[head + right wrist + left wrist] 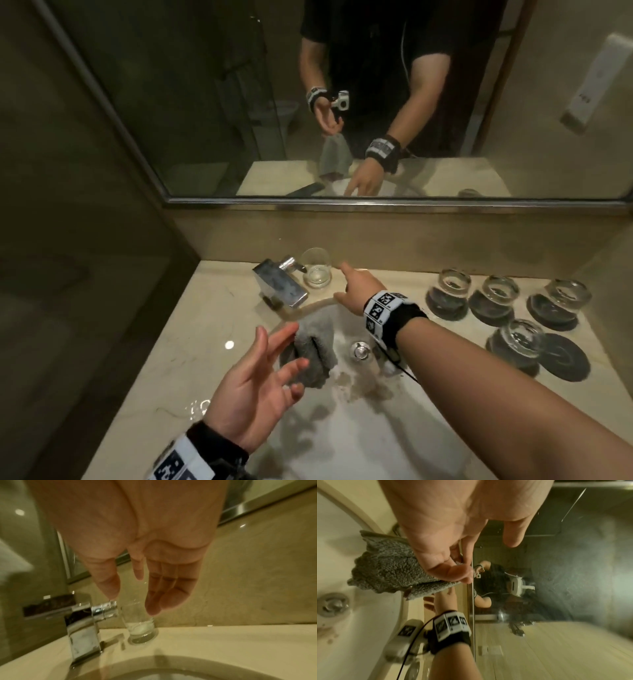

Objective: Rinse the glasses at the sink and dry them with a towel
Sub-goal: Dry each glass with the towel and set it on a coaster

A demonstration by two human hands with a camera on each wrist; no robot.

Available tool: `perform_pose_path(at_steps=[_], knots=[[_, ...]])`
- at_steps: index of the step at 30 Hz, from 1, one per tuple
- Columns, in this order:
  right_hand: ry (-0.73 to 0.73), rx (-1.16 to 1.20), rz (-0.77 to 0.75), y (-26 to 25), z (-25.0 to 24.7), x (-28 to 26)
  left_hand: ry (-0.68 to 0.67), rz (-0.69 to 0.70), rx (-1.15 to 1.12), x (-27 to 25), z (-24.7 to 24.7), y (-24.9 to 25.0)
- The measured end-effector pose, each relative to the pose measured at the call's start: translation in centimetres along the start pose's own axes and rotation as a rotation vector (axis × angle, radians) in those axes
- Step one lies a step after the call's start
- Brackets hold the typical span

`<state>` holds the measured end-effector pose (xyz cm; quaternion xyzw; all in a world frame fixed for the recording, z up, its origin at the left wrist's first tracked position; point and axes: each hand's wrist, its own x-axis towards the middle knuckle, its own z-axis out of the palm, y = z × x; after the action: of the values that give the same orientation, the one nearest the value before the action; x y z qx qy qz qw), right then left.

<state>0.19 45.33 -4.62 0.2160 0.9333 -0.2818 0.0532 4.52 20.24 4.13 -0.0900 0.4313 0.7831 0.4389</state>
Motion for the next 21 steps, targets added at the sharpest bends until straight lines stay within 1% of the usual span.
perform_pose_path(at_steps=[3, 7, 9, 11, 15, 18, 21], knots=[[-0.028, -0.049, -0.029, -1.7, 2.3, 3.6, 0.07, 0.005, -0.051, -1.1, -2.4, 0.4], [-0.041, -0.103, 0.027, -2.2, 4.9, 7.1, 0.144, 0.043, -0.113, -2.5, -4.9, 0.6], [-0.011, -0.126, 0.056, -2.2, 5.2, 7.9, 0.17, 0.043, -0.126, -3.0, -5.5, 0.8], [0.057, -0.113, 0.06, -2.5, 5.0, 8.2, 0.179, 0.052, -0.127, -3.5, -6.1, 1.1], [0.219, 0.061, 0.076, -2.1, 4.3, 5.7, 0.182, 0.074, -0.087, -3.8, -6.5, 1.6], [0.332, 0.19, 0.081, -1.3, 3.1, 2.0, 0.171, 0.09, -0.072, -3.6, -6.3, 1.8], [0.393, 0.283, 0.031, -0.9, 1.1, -2.5, 0.138, 0.084, -0.043, -3.3, -5.7, 1.9]])
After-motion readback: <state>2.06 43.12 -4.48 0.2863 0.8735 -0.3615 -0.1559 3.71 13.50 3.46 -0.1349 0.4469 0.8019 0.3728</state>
